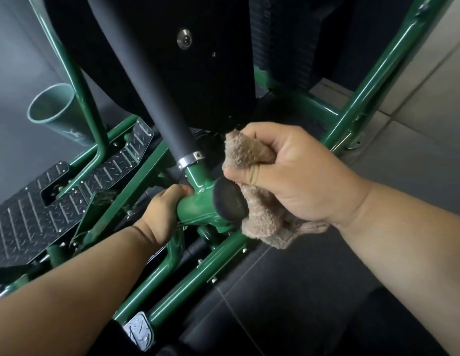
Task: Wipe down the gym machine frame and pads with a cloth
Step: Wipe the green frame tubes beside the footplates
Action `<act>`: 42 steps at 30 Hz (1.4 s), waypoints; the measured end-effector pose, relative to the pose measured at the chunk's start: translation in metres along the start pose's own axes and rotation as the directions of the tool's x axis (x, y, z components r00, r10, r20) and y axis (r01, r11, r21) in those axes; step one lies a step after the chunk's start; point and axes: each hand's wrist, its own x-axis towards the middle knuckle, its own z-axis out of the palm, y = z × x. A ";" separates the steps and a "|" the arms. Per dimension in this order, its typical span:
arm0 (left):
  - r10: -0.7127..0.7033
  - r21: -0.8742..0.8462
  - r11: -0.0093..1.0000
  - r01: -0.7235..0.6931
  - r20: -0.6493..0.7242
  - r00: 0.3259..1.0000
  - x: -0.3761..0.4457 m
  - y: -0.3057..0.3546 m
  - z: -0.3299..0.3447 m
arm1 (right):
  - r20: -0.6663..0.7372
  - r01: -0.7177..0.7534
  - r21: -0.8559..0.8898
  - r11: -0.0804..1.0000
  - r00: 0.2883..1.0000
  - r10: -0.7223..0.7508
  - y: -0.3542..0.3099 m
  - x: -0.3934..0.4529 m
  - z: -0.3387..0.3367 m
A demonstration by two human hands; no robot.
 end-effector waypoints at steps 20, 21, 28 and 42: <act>0.132 0.120 0.984 -0.130 -0.001 0.991 -0.003 -0.002 0.002 | 0.165 -0.068 0.214 0.974 0.986 0.033 0.002 -0.014 -0.009; 0.165 0.196 0.967 -0.165 0.018 0.986 -0.003 -0.005 -0.001 | 0.185 -0.069 0.181 0.981 0.982 0.035 0.001 -0.016 -0.008; 0.317 0.413 0.858 -0.306 0.044 0.948 -0.004 -0.009 -0.001 | 0.237 -0.054 0.016 0.998 0.970 0.048 -0.005 -0.017 -0.009; 0.273 0.375 0.887 -0.268 0.042 0.961 -0.003 -0.013 -0.002 | 0.150 0.083 -0.035 0.996 0.986 -0.077 -0.006 -0.012 -0.004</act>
